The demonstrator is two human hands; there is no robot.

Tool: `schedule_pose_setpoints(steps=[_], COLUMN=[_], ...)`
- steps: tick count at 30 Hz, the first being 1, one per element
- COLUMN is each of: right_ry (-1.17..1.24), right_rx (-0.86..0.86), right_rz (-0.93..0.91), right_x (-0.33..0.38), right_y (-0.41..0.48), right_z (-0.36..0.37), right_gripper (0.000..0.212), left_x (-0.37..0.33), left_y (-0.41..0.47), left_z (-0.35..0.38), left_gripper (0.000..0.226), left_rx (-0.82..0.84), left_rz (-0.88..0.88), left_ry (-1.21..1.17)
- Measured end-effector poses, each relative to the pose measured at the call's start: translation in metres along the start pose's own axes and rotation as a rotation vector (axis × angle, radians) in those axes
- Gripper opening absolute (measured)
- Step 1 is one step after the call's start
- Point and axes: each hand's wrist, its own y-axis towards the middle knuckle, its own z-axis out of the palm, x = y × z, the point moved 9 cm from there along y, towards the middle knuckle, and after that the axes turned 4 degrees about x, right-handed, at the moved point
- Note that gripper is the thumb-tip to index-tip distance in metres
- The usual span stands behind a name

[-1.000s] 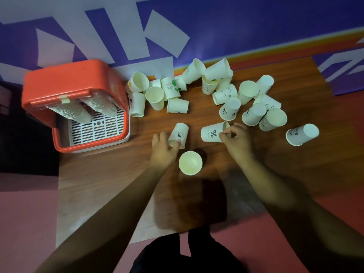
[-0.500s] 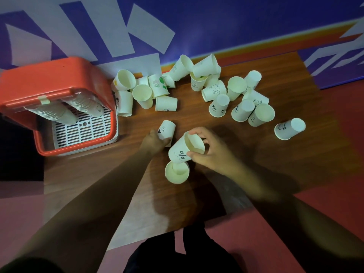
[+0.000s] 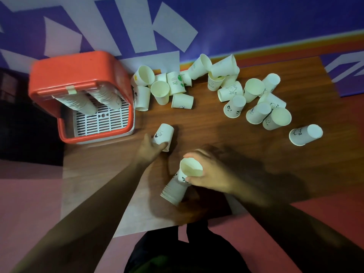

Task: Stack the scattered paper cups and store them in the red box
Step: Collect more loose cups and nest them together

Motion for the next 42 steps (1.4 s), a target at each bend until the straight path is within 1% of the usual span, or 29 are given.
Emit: schedule_pose_setpoints(steps=[2,4,7,9,13,16,19,22,25,27,28,29,30,31,32,33,35,37,39,42], right_ry=[-0.052,-0.088,-0.128,-0.135,-0.159,-0.204,-0.261,-0.348,-0.366,-0.44,-0.512,-0.571,-0.6,-0.606,-0.596,-0.574,-0.558,-0.64,-0.737,-0.821], right_rx=[-0.045,-0.09,-0.134,-0.195,-0.311,-0.359,-0.411,-0.295,-0.159,-0.155,-0.192,-0.23,-0.253,-0.236,-0.174,-0.071,0.159,0.304,0.349,0.327], right_rz=[-0.032,-0.013,0.015,0.017,0.106,0.136,0.141,0.194,0.27,0.287,0.253,0.18,0.07,-0.042,-0.129,-0.163,-0.106,-0.048,-0.048,-0.058], right_x=[0.0,-0.007,-0.014,-0.015,-0.019,-0.022,-0.027,-0.04,-0.055,-0.054,-0.046,-0.03,-0.013,0.002,0.012,0.015,0.001,-0.017,-0.021,-0.021], right_y=[0.002,0.003,0.005,0.005,0.001,-0.001,0.001,0.012,0.021,0.022,0.021,0.018,0.015,0.012,0.008,0.006,0.006,0.008,0.013,0.022], right_z=[0.009,0.015,0.017,0.012,-0.001,0.001,0.004,0.016,0.028,0.026,0.021,0.018,0.019,0.026,0.038,0.055,0.09,0.112,0.121,0.126], right_gripper=[0.058,0.059,0.062,0.061,0.064,0.064,0.064,0.069,0.076,0.08,0.079,0.075,0.067,0.06,0.055,0.057,0.072,0.082,0.082,0.075], left_x=[0.008,0.014,0.024,0.031,0.056,0.086,0.11,0.113,0.105,0.1,0.1,0.099,0.096,0.096,0.096,0.097,0.099,0.1,0.1,0.098], left_y=[-0.013,-0.025,-0.039,-0.048,-0.066,-0.076,-0.084,-0.089,-0.089,-0.091,-0.09,-0.089,-0.09,-0.09,-0.089,-0.088,-0.085,-0.083,-0.082,-0.08], left_z=[-0.005,-0.008,-0.01,-0.012,-0.017,-0.028,-0.037,-0.036,-0.037,-0.039,-0.039,-0.039,-0.04,-0.041,-0.042,-0.044,-0.046,-0.049,-0.051,-0.052], left_gripper=[0.061,0.055,0.054,0.049,0.04,0.046,0.059,0.058,0.06,0.065,0.066,0.065,0.063,0.061,0.06,0.06,0.061,0.062,0.062,0.062], left_rx=[-0.01,-0.005,0.031,0.058,0.108,0.104,0.041,-0.018,-0.064,-0.079,-0.087,-0.096,-0.106,-0.116,-0.126,-0.134,-0.148,-0.158,-0.163,-0.16], left_rz=[0.006,0.0,-0.002,-0.001,0.002,-0.027,-0.066,-0.063,0.003,0.034,0.049,0.062,0.078,0.085,0.094,0.097,0.1,0.107,0.123,0.152], left_ry=[-0.044,-0.088,-0.154,-0.206,-0.254,-0.223,-0.213,-0.144,-0.057,-0.012,-0.001,0.012,0.026,0.034,0.034,0.032,0.035,0.032,0.033,0.018])
